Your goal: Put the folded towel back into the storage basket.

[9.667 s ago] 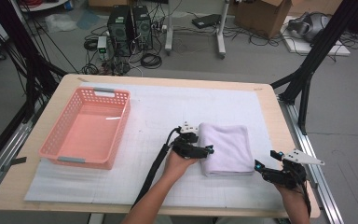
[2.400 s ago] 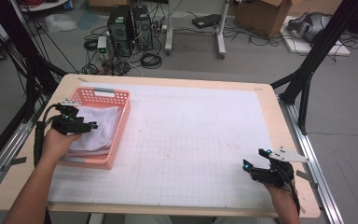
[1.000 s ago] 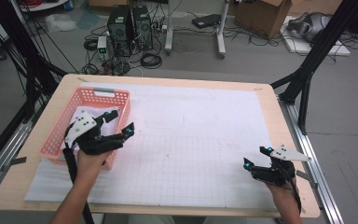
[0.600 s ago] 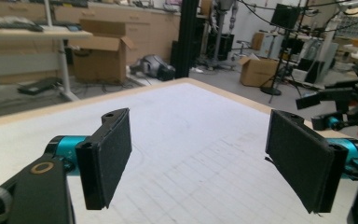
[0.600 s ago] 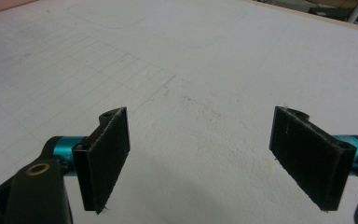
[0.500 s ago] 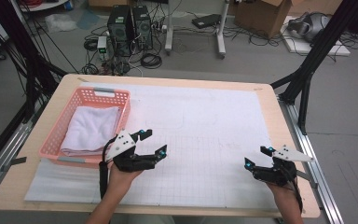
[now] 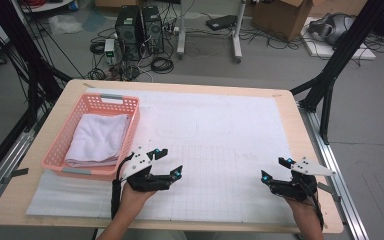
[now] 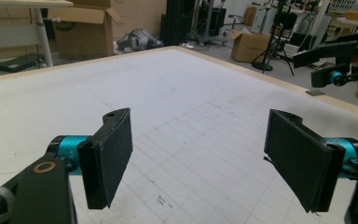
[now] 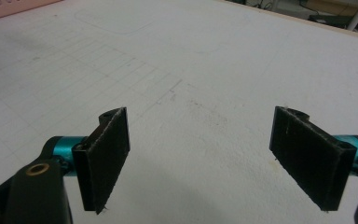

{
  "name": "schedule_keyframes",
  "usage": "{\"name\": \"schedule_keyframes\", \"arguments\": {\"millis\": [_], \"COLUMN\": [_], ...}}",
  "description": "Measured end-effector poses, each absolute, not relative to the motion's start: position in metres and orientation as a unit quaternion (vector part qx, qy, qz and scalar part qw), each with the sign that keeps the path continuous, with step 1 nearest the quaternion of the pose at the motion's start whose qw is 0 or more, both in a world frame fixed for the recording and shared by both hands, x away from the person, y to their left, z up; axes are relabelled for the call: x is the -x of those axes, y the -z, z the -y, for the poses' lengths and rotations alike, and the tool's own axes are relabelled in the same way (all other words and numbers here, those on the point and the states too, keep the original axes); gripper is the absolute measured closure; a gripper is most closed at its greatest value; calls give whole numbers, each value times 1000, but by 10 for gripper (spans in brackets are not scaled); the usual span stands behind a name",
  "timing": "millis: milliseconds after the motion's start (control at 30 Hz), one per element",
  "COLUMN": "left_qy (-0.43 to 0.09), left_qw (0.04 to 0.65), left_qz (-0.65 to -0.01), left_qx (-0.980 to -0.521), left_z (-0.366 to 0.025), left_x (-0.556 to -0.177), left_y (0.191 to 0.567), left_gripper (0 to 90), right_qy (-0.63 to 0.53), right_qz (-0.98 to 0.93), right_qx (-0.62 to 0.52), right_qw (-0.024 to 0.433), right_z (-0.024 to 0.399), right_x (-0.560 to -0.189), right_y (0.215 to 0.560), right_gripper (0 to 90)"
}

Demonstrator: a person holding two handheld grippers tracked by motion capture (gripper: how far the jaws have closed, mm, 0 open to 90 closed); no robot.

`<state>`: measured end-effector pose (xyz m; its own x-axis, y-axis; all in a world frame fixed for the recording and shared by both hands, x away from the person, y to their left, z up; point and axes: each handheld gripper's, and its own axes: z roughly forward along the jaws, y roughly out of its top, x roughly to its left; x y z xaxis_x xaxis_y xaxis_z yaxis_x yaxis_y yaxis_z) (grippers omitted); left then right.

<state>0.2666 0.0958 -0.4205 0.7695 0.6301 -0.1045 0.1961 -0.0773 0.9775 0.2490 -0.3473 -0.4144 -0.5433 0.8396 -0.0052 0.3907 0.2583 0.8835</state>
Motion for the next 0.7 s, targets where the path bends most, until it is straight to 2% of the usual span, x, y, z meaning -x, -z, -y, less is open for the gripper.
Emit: {"name": "schedule_keyframes", "arguments": {"millis": [700], "left_qy": [-177], "left_qw": [607], "left_qz": [-301], "left_qx": [-714], "left_z": [-101], "left_x": [-270], "left_y": [426], "left_gripper": [240], "right_qy": [-453], "right_qz": [-751], "right_qx": [-409], "right_qw": [251], "right_z": [347], "right_x": [-247], "right_y": [414], "right_gripper": [191]}}
